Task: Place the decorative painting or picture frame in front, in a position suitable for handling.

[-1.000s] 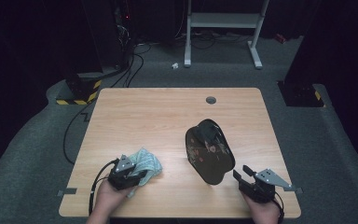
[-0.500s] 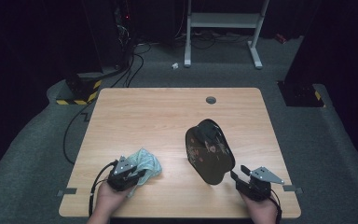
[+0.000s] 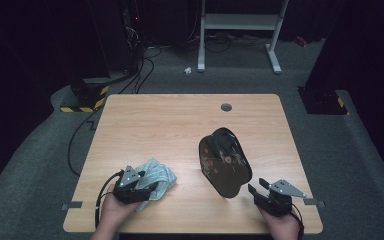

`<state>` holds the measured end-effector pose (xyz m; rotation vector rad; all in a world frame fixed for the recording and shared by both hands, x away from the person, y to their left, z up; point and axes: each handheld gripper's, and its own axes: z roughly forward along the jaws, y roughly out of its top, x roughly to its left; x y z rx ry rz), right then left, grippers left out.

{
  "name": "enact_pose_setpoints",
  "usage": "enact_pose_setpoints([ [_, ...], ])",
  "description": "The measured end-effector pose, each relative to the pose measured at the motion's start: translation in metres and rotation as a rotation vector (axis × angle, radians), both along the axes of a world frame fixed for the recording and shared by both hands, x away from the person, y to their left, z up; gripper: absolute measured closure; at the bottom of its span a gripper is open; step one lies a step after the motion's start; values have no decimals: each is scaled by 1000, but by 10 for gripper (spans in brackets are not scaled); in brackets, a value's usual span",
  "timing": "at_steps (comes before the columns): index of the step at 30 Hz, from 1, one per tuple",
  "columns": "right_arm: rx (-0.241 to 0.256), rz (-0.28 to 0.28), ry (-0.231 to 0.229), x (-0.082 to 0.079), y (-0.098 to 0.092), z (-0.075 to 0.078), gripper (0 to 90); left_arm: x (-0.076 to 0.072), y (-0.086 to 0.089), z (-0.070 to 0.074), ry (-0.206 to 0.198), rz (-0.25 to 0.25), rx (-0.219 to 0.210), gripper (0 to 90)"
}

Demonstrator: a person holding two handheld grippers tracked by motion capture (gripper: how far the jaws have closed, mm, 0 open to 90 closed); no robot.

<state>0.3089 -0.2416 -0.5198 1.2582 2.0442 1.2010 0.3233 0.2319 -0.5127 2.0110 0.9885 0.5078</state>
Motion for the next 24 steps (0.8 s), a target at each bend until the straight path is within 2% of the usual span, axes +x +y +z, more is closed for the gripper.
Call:
enact_pose_setpoints([
  [3, 5, -1, 6, 0, -1, -1, 474, 4, 3, 1, 2, 2, 19, 213],
  [6, 8, -1, 10, 0, -1, -1, 477, 11, 3, -2, 49, -3, 41, 143],
  [7, 9, -3, 10, 0, -1, -1, 477, 13, 2, -4, 63, -5, 52, 144],
  [10, 8, -1, 6, -1, 0, -1, 477, 18, -2, -11, 102, -6, 102, 93],
  [18, 9, 1, 8, -1, 2, -1, 477, 24, -6, -20, 145, -8, 107, 20],
  [22, 10, 0, 5, -2, 2, -2, 477, 23, -6, -20, 149, -8, 102, 23],
  [24, 12, -2, 6, -2, 2, -2, 477, 21, -5, -19, 141, -22, 99, 71],
])
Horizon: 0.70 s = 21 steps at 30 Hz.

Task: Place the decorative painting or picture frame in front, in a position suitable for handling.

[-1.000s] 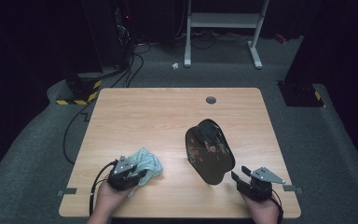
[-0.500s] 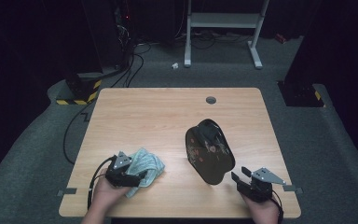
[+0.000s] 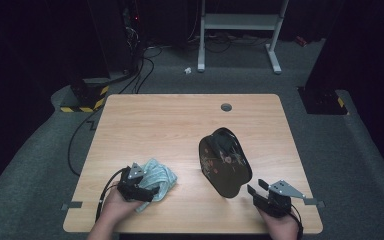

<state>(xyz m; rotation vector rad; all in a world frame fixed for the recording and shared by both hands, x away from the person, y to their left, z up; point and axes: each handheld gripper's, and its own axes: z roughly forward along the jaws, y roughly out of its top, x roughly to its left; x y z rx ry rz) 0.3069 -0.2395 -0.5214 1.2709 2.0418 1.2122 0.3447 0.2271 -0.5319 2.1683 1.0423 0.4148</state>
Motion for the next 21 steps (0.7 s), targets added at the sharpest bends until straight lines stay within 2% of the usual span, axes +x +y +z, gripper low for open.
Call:
enact_pose_setpoints([
  [5, 6, -3, 2, -1, -1, 0, 477, -7, 1, 2, -32, -46, -25, 274],
  [8, 7, -6, 2, -1, -2, 0, 477, -9, 0, 2, -42, -60, -29, 411],
  [12, 6, -5, 0, -1, -2, 1, 477, -14, -3, 3, -55, -84, -28, 547],
  [21, 9, -5, -1, -1, -3, 1, 476, -16, -4, 3, -63, -79, -28, 630],
])
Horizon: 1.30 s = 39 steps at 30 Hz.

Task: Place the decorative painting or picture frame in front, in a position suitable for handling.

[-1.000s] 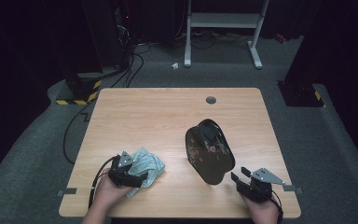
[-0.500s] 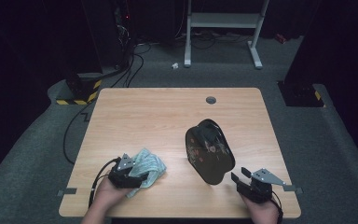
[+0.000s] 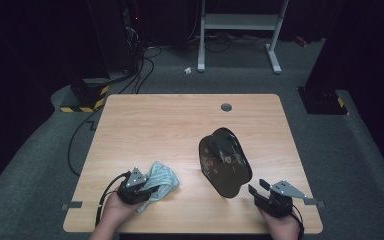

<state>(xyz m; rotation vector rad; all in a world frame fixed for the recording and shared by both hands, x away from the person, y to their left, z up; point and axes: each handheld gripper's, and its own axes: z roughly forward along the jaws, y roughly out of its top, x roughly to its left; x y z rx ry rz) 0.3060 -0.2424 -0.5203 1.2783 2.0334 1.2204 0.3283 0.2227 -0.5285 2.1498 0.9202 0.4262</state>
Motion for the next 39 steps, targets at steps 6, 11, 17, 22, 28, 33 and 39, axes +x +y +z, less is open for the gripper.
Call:
enact_pose_setpoints([
  [6, -3, 3, -5, -1, 0, 1, 476, -1, 0, 1, 1, 17, -22, 660],
  [11, -1, 5, -5, -1, 0, 1, 475, -2, 4, 5, -5, 25, -81, 668],
  [17, -2, 3, -3, -1, -1, 1, 475, -4, 7, 10, -34, 22, -136, 674],
  [22, -3, 4, -6, -1, -1, 1, 475, -6, 10, 14, -54, 19, -184, 675],
  [28, -13, 10, -9, -1, 0, 1, 474, -12, 9, 18, -109, 10, -197, 682],
  [33, -10, 7, -4, -1, 0, 1, 474, -14, 6, 23, -128, 15, -202, 685],
  [39, -11, 6, -8, -1, -1, 2, 474, -16, 4, 25, -144, 19, -216, 687],
])
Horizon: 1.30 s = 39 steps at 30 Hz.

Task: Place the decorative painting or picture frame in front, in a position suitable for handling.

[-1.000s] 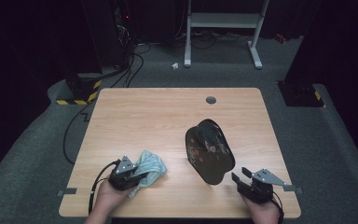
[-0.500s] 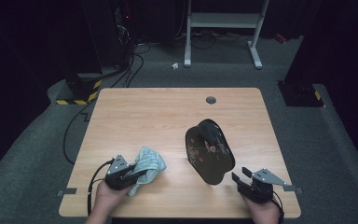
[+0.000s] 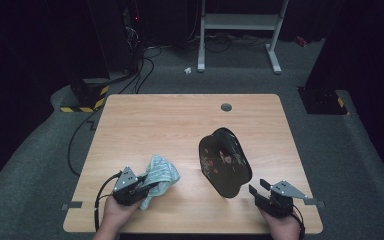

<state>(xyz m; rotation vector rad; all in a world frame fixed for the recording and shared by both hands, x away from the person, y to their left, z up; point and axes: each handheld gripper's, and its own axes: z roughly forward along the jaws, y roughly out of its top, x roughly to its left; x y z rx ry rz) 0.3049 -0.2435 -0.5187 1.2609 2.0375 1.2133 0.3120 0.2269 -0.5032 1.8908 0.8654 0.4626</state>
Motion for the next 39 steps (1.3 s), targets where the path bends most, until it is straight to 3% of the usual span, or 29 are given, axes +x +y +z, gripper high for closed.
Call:
enact_pose_setpoints([
  [9, -3, 3, 0, 1, 1, -1, 474, -4, 1, 5, -48, 2, -29, 685],
  [16, 9, 9, -2, -1, 1, 2, 471, -11, -1, 11, -113, 1, -55, 683],
  [21, 27, 14, -32, -6, -2, 9, 442, -12, -2, 11, -116, -5, -47, 683],
  [22, 47, 9, -48, -10, -4, 13, 403, -12, -3, 11, -118, -4, -45, 683],
  [26, 53, 6, -76, -16, -4, 19, 341, -12, -4, 12, -120, -5, -47, 681],
  [39, 71, 88, -90, -23, 8, 27, 294, -11, -5, 11, -117, 1, -45, 680],
])
